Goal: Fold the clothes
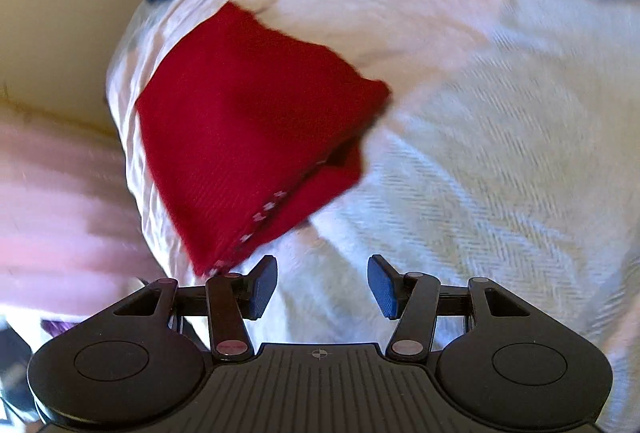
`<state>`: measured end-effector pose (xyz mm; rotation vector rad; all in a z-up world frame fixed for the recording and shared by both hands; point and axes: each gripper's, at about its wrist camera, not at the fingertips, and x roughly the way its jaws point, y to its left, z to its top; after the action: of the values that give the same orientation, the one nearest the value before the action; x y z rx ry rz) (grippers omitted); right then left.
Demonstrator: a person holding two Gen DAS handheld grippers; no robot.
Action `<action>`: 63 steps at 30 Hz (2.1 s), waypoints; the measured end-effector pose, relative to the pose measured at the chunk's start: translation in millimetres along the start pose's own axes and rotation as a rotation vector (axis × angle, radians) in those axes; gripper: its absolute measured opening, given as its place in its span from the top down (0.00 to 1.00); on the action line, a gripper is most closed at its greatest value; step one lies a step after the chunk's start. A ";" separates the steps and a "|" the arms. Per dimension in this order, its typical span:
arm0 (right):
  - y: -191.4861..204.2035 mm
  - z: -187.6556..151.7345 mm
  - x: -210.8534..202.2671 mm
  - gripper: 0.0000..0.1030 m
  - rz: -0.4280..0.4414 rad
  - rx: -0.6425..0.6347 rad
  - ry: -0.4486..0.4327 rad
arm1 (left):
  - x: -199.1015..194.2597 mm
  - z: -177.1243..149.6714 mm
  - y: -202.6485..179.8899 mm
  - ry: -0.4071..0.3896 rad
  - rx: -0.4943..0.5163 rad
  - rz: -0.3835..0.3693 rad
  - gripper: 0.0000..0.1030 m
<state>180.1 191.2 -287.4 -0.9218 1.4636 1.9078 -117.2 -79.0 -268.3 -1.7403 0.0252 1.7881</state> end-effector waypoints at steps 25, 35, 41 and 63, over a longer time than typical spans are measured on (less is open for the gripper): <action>-73.1 98.9 117.3 0.48 0.401 0.149 -0.016 | 68.4 -0.7 42.1 -0.355 -0.313 -0.347 0.54; -69.0 103.6 130.8 0.84 0.437 0.076 -0.007 | 95.8 17.5 31.9 -0.328 -0.151 -0.488 0.86; -55.7 84.8 108.0 0.87 0.413 0.074 -0.044 | 65.8 25.1 45.8 -0.343 -0.107 -0.542 0.88; -55.6 51.8 78.1 0.59 0.283 0.022 0.015 | 18.0 45.3 79.2 -0.214 0.161 -0.305 0.70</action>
<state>166.1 256.9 -373.2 -0.7516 1.6954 2.0814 -191.4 -115.1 -311.1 -1.3534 -0.1724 1.6852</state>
